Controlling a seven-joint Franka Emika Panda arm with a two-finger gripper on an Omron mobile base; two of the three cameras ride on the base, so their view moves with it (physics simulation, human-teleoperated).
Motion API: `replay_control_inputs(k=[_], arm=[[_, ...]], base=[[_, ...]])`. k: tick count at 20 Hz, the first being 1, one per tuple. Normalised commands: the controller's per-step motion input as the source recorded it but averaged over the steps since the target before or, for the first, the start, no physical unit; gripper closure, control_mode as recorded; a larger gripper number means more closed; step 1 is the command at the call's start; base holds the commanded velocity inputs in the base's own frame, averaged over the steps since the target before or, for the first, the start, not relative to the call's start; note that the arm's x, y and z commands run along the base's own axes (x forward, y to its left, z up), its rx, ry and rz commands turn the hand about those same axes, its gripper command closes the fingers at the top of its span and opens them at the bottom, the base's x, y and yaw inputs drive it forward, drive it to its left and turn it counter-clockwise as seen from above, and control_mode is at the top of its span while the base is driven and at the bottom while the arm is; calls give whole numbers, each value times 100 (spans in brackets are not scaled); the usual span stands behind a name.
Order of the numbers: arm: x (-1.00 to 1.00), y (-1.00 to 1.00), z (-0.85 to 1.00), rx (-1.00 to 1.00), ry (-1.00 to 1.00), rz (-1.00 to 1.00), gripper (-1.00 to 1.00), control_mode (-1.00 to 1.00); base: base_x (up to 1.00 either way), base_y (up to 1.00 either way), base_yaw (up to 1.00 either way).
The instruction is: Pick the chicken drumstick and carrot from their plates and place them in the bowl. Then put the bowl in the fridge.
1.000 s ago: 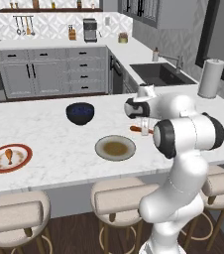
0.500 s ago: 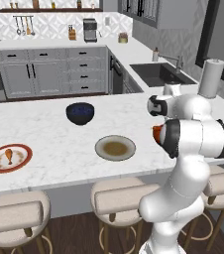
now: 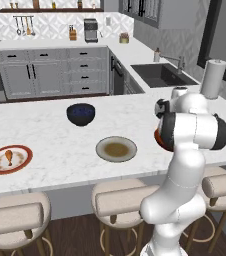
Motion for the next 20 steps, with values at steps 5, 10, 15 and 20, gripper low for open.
replay_control_inputs(k=[5, 10, 15, 20], arm=[[7, 0, -31, 2, 1, 0, 100, -100], [3, 0, -26, 4, 1, 0, -100, -100], [0, -4, -19, 3, 0, 0, -100, -100], [0, 0, 16, 2, -3, 0, -100, -100]], base=[[0, 0, 0], [0, 0, 0], [0, 0, 0], [0, 0, 0]])
